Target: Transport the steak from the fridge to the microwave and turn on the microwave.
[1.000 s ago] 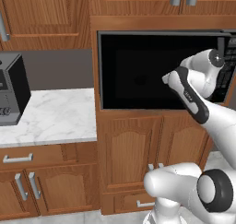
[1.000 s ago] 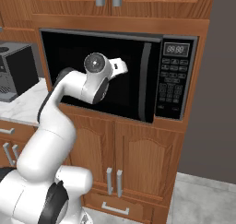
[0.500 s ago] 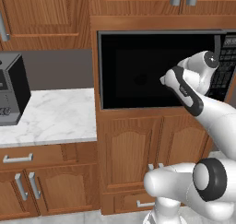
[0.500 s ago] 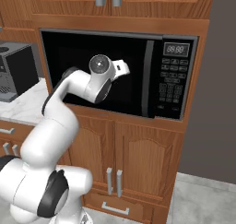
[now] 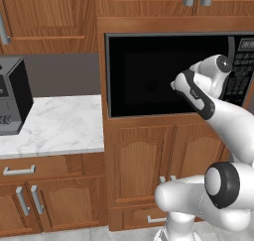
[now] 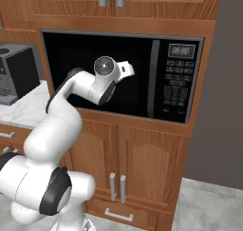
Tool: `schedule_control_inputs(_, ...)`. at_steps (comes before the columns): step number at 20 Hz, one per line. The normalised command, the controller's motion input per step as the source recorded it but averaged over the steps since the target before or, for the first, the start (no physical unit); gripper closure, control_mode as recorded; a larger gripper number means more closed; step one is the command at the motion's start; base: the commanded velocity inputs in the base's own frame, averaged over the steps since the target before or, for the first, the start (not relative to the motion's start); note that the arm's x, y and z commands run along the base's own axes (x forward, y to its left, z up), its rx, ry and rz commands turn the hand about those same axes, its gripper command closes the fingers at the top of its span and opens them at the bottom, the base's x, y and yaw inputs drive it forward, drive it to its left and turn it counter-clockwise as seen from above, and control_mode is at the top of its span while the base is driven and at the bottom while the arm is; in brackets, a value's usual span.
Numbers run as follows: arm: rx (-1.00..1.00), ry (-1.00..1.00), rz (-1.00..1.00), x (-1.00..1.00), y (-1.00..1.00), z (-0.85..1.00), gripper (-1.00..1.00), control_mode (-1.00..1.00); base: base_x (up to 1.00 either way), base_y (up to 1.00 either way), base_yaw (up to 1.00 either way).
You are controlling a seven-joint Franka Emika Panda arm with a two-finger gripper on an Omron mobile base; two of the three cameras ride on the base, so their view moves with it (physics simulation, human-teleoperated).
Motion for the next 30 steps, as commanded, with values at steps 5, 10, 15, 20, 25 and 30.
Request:
schedule_control_inputs(5,0.0,0.0,0.0,0.28,0.0,-0.18,1.0,-1.0,0.0,0.0,0.0)
schedule_control_inputs(10,0.0,0.0,0.0,0.01,0.0,-0.02,1.0,-1.0,0.0,0.0,0.0)
schedule_control_inputs(15,0.0,0.0,0.0,-0.22,0.0,0.0,1.0,-1.0,0.0,0.0,0.0)
schedule_control_inputs(20,0.0,-0.02,0.0,-0.58,-0.02,0.03,1.0,-1.0,0.0,0.0,0.0)
schedule_control_inputs(25,0.04,-0.01,0.0,-0.65,-0.08,0.19,1.0,-1.0,0.0,0.0,0.0)
schedule_control_inputs(30,0.07,0.0,0.0,-0.31,-0.17,0.13,1.0,-1.0,0.0,0.0,0.0)
